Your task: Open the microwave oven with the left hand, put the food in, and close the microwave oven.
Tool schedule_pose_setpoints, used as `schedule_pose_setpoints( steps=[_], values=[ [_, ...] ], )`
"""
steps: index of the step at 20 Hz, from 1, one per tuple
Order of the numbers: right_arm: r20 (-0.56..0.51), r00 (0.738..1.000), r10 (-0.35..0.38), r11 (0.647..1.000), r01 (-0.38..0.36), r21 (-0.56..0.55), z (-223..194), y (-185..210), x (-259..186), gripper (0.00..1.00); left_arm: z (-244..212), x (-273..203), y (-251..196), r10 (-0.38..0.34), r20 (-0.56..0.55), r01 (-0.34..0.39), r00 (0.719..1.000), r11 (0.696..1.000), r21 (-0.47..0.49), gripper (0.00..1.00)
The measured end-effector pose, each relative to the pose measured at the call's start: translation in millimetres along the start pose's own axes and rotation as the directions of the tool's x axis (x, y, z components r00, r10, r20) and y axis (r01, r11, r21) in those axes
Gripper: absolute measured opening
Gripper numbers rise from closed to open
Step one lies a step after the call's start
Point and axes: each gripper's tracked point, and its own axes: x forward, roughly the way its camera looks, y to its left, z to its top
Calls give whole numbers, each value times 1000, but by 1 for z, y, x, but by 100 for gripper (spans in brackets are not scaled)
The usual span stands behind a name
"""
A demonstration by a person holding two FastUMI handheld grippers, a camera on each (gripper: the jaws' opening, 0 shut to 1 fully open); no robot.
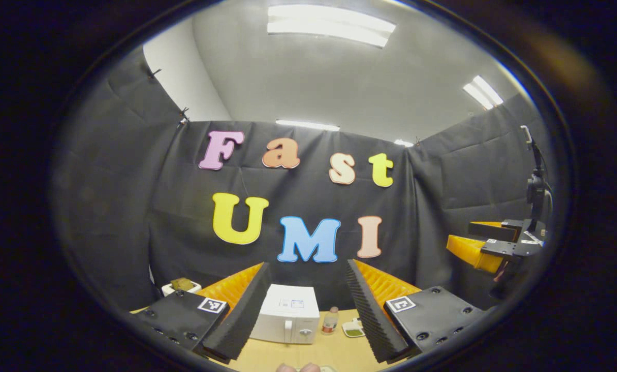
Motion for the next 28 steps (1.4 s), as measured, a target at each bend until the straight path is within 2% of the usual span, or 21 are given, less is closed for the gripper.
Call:
schedule_pose_setpoints(
  steps=[3,4,5,11,16,19,20,21,22,23,24,25,26,27,28],
  values=[
    [-18,1000,17,1000,-17,1,-9,-5,-2,97,-15,2,-6,9,-36,-8,999,1000,15,94],
    [-23,999,24,1000,-24,0,-11,-6,-3,97,-21,3,-8,15,-50,-14,999,1000,18,96],
    [-29,999,29,1000,-29,-1,-13,-9,-2,97,-27,4,-10,22,-62,-21,998,1000,18,94],
    [-68,995,69,998,-69,10,-39,-38,6,97,-63,15,-36,61,-137,-54,989,997,58,93],
    [-79,994,82,996,-81,23,-57,-57,10,97,-88,22,-52,91,-190,-93,978,996,-2,94],
    [-92,994,66,998,-64,22,-62,-63,20,97,-111,41,-42,93,-233,-103,968,994,-31,94],
    [-97,993,63,998,-60,26,-62,-61,24,97,-120,50,-36,92,-245,-103,965,994,-32,99],
    [-96,994,51,998,-49,26,-61,-59,30,97,-132,60,-28,92,-261,-104,961,994,-33,99],
    [-101,994,36,999,-34,21,-59,-57,36,97,-143,67,-20,89,-276,-102,957,994,-36,94],
    [-108,994,24,1000,-23,18,-60,-54,41,97,-154,74,-15,79,-292,-95,953,995,-41,96],
    [-110,994,19,1000,-18,17,-57,-48,46,97,-167,81,-10,66,-304,-84,950,995,-46,94],
    [-118,993,11,1000,-10,13,-55,-44,50,97,-181,91,-4,54,-322,-72,945,996,-45,97],
    [-125,992,-5,1000,6,5,-55,-43,54,97,-200,99,2,39,-349,-58,936,997,-43,94],
    [-128,991,-26,1000,26,-5,-52,-42,59,97,-216,107,8,25,-372,-43,928,998,-42,97],
    [-136,990,-47,999,45,-15,-51,-41,64,97,-232,114,12,11,-389,-30,921,999,-44,94]
  ],
)
